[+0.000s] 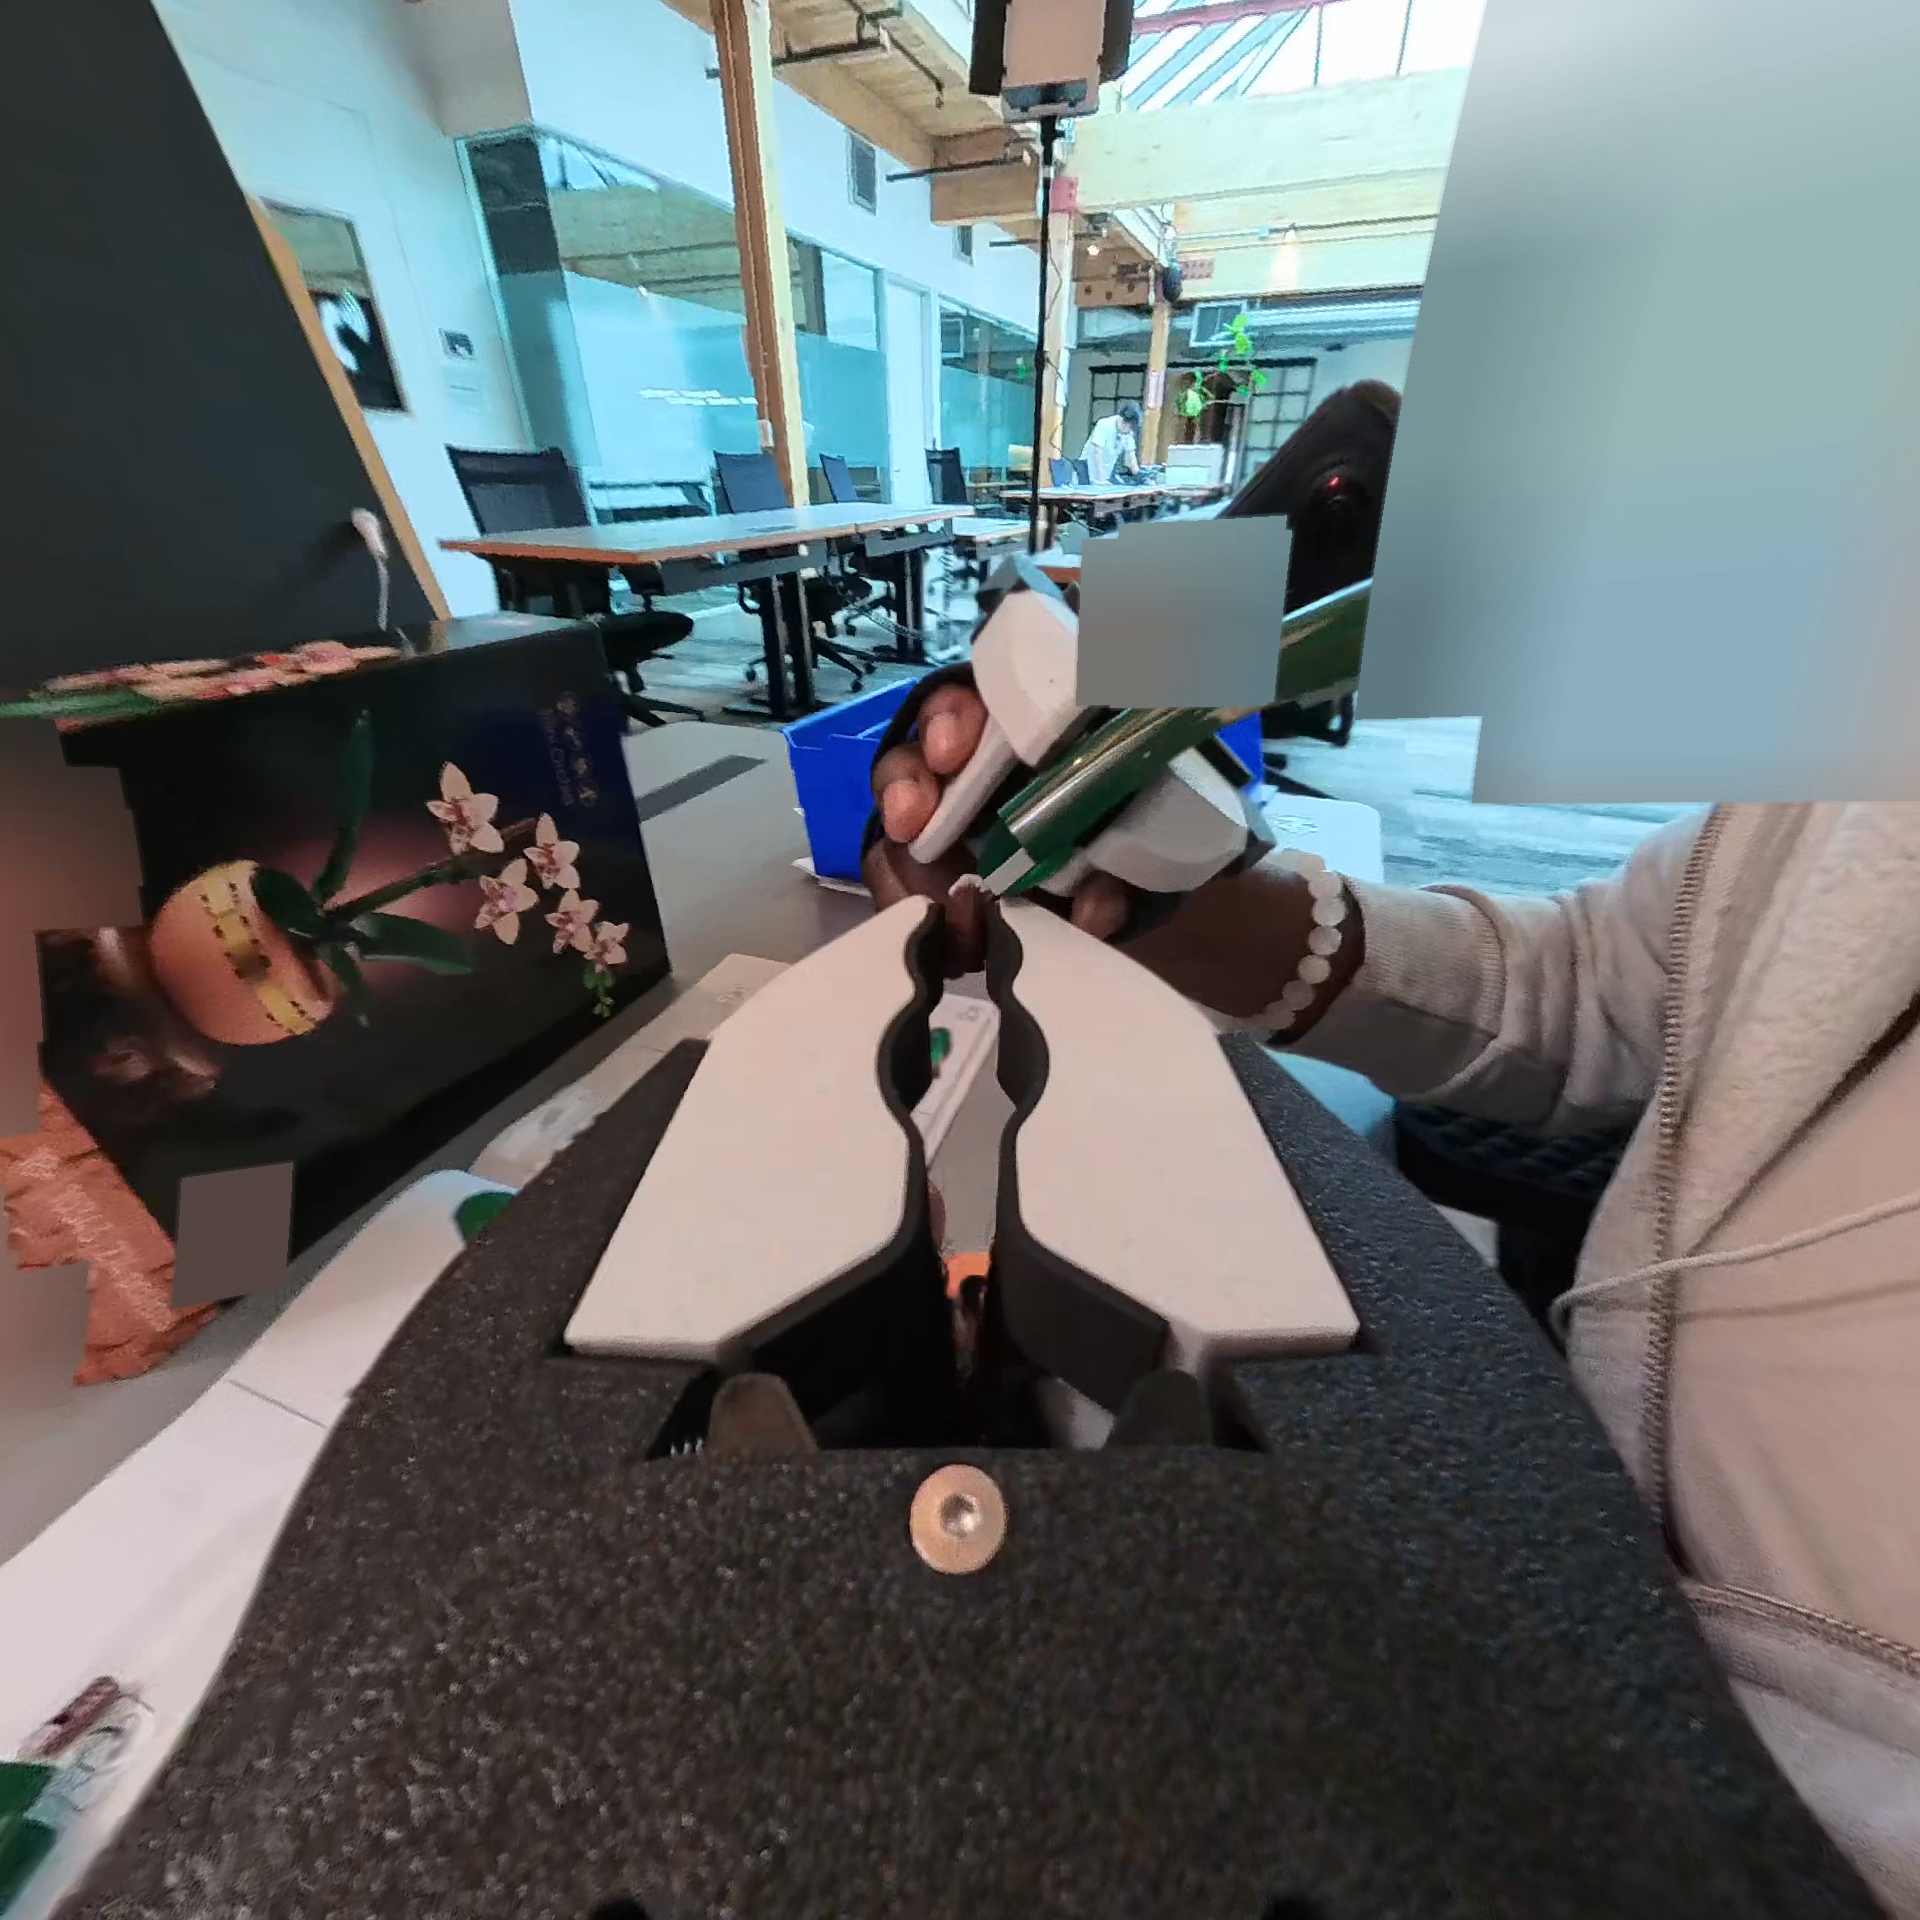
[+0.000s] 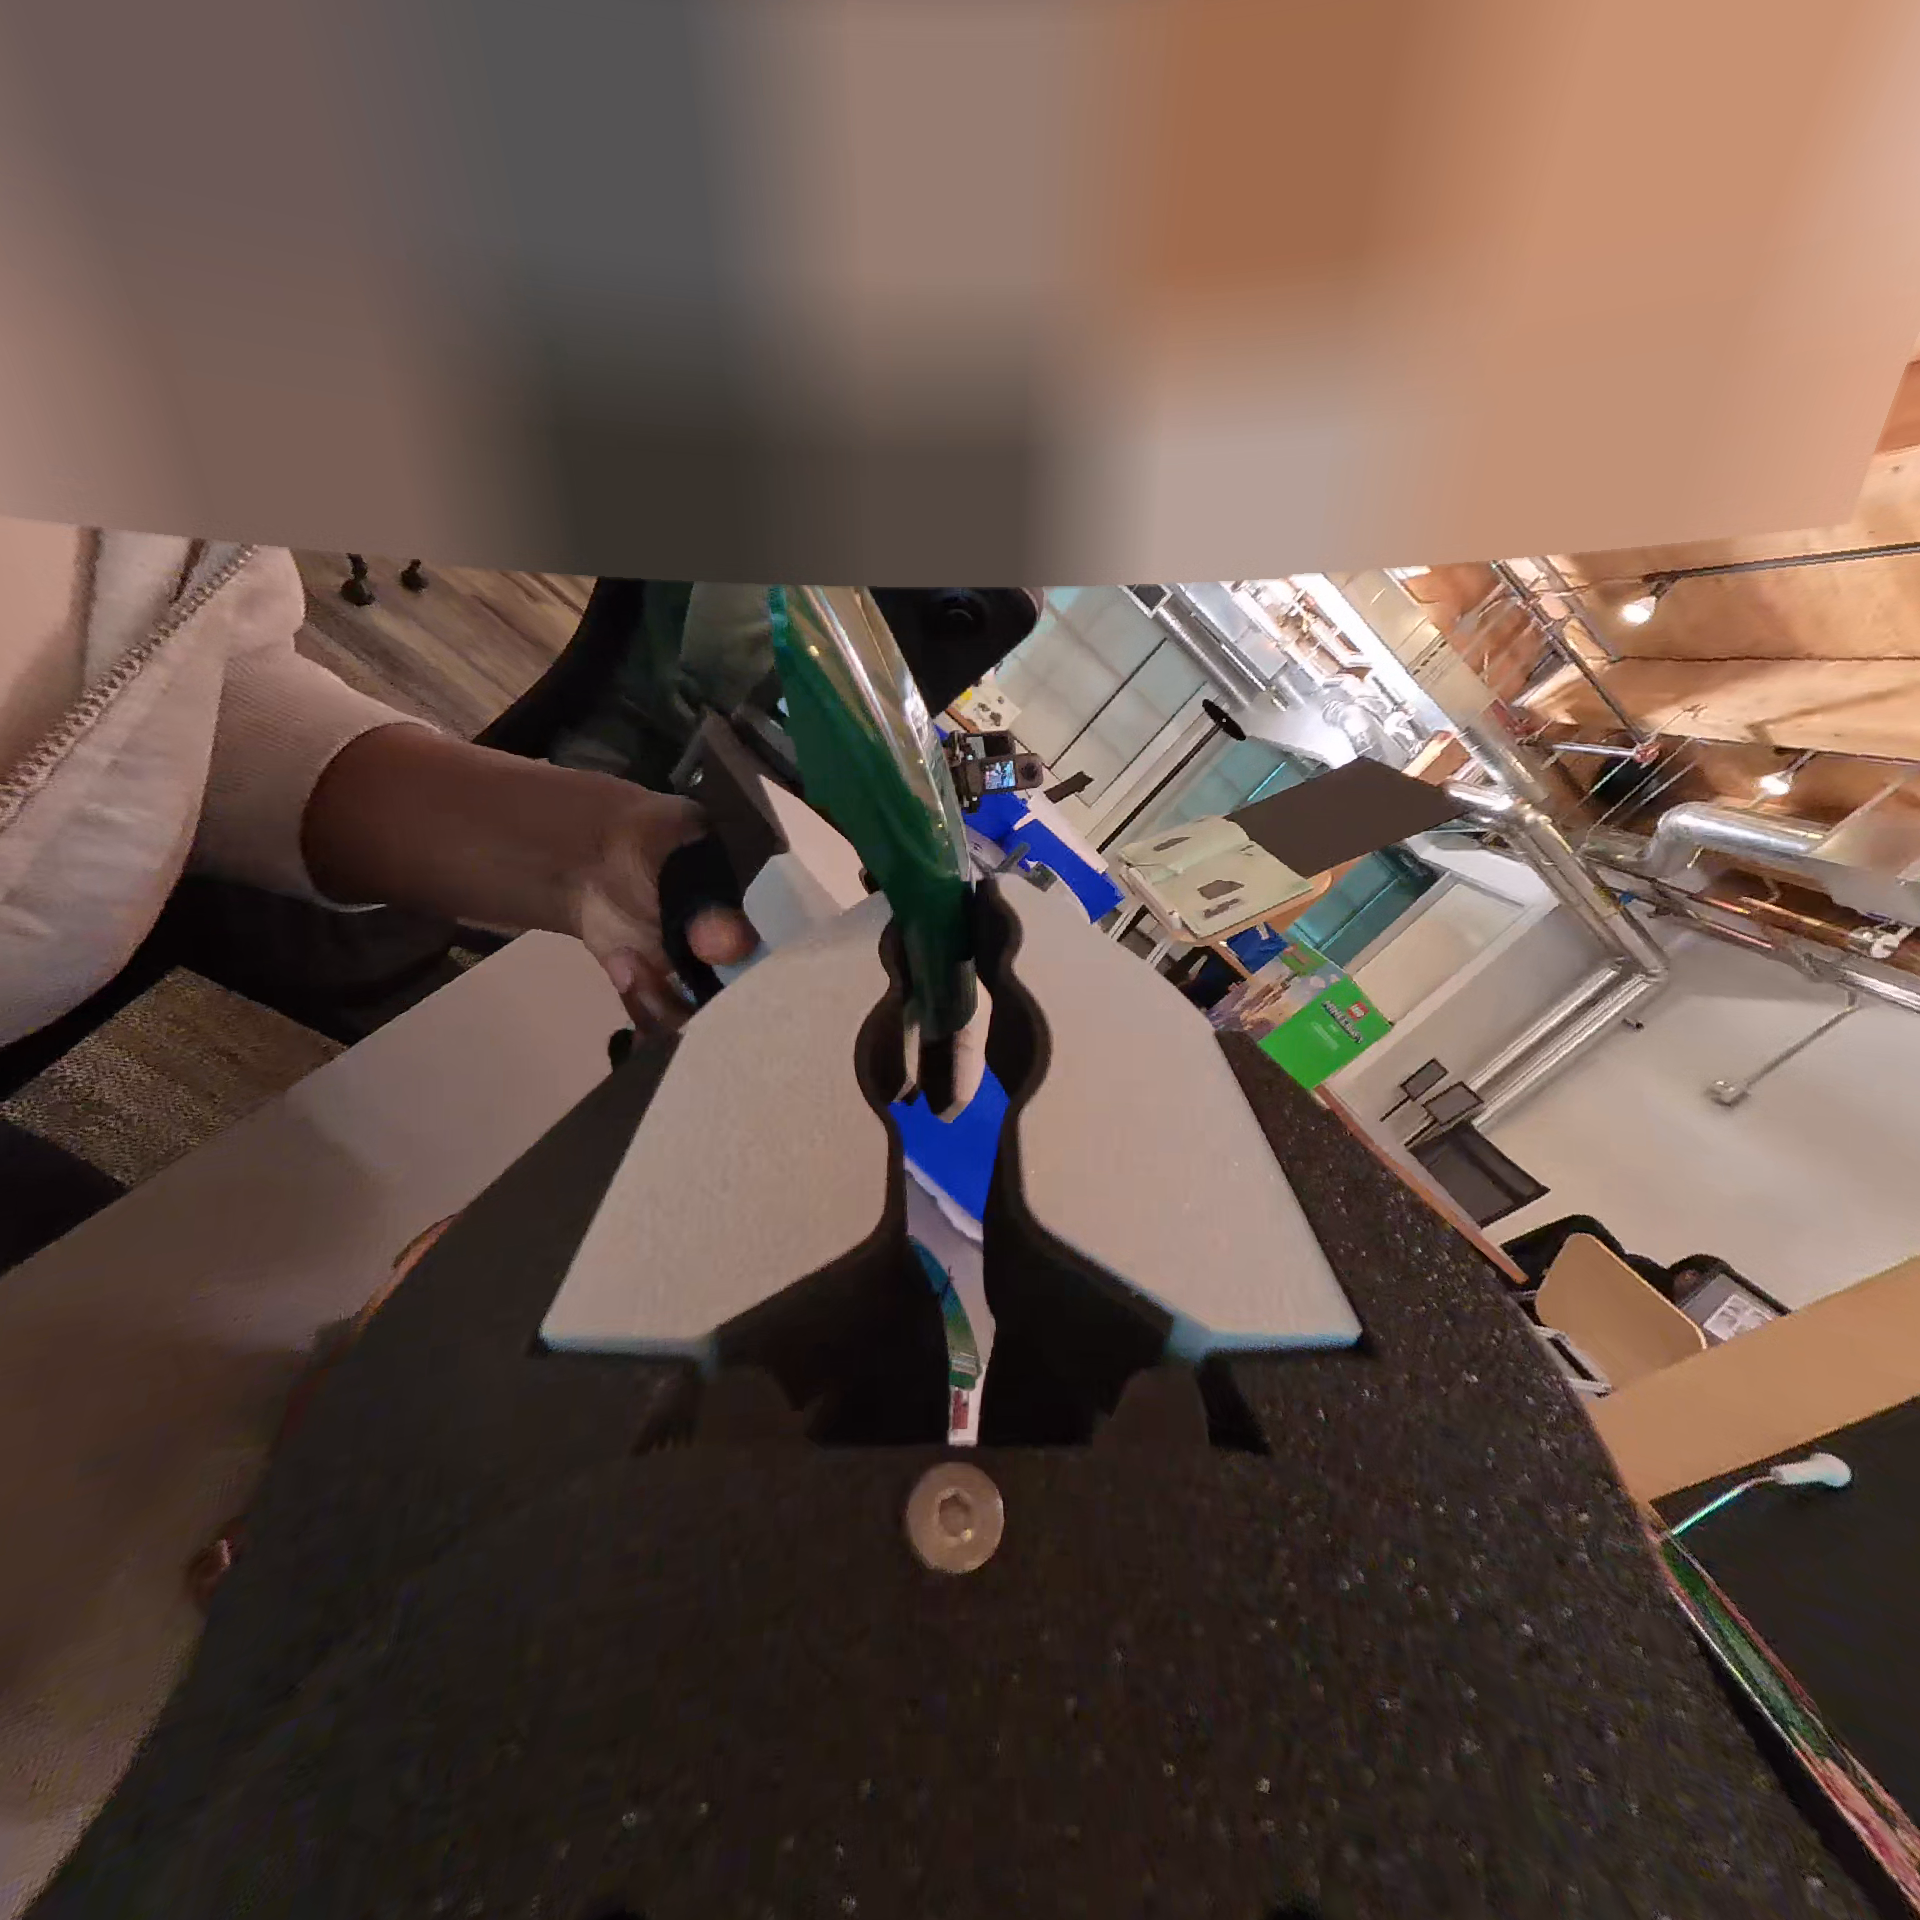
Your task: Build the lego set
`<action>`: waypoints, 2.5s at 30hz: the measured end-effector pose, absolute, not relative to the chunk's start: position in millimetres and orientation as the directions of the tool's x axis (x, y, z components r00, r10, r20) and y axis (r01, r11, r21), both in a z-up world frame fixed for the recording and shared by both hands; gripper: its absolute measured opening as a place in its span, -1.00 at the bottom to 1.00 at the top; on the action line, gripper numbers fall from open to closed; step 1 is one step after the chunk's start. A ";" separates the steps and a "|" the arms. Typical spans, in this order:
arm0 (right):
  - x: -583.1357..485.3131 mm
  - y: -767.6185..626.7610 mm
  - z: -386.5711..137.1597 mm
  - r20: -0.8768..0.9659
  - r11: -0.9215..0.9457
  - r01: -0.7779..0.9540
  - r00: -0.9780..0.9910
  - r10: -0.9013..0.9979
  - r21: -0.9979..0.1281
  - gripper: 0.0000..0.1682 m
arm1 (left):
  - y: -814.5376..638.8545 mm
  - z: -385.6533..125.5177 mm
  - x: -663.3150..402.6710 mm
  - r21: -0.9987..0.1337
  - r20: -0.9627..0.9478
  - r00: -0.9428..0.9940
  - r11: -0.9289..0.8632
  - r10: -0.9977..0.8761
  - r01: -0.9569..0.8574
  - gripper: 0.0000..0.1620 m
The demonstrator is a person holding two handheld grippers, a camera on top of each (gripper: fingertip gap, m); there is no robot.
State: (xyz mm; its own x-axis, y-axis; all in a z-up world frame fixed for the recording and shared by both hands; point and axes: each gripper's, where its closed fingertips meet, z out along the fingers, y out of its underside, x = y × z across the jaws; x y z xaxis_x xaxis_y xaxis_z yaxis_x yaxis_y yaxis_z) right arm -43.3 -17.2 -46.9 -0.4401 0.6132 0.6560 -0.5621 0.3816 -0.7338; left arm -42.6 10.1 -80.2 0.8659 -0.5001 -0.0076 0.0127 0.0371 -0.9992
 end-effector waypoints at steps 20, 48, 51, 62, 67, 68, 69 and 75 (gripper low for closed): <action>-16.8 -21.8 -86.8 0.559 0.297 -0.474 -0.672 0.486 -0.829 -0.89 | -35.0 -154.2 -50.9 -0.950 -0.079 0.825 -0.210 -0.560 -0.233 -0.10; -32.3 -24.8 -138.3 0.628 0.444 -0.458 -0.664 0.405 -0.771 -0.89 | -33.6 -180.2 -43.6 -0.969 -0.019 0.809 -0.190 -0.587 -0.160 -0.29; -32.3 -26.0 -138.4 0.638 0.463 -0.463 -0.680 0.362 -0.756 -0.89 | -33.5 -180.2 -42.7 -0.970 -0.020 0.807 -0.184 -0.590 -0.158 -0.30; -26.3 -32.3 -140.9 0.606 0.452 -0.452 -0.741 0.291 -0.769 -0.88 | -32.7 -180.4 -43.0 -0.974 -0.037 0.807 -0.160 -0.589 -0.162 -0.35; -28.8 -25.4 -139.2 0.580 0.419 -0.433 -0.743 0.336 -0.798 -0.88 | -33.1 -180.8 -42.0 -0.973 -0.042 0.804 -0.157 -0.594 -0.167 -0.39; -28.5 -25.8 -139.3 0.577 0.413 -0.434 -0.744 0.337 -0.801 -0.88 | -33.4 -181.1 -41.6 -0.973 -0.045 0.802 -0.156 -0.596 -0.170 -0.39; -28.3 -26.0 -139.5 0.579 0.412 -0.437 -0.742 0.338 -0.800 -0.88 | -33.2 -181.8 -41.2 -0.971 -0.054 0.801 -0.155 -0.596 -0.181 -0.39; -28.4 -25.6 -140.3 0.579 0.401 -0.443 -0.741 0.339 -0.802 -0.88 | -32.4 -156.9 -47.9 -0.975 -0.160 0.811 -0.035 -0.563 -0.217 -0.66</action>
State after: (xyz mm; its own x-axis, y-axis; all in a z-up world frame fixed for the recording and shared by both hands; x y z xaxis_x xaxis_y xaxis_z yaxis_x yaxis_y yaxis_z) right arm -28.4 -25.6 -140.3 -0.7414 0.3391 0.5790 -0.4430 0.4008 -0.8019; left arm -47.9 -32.4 -156.9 0.8107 -0.5630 -0.1605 -0.2174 -0.0349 -0.9755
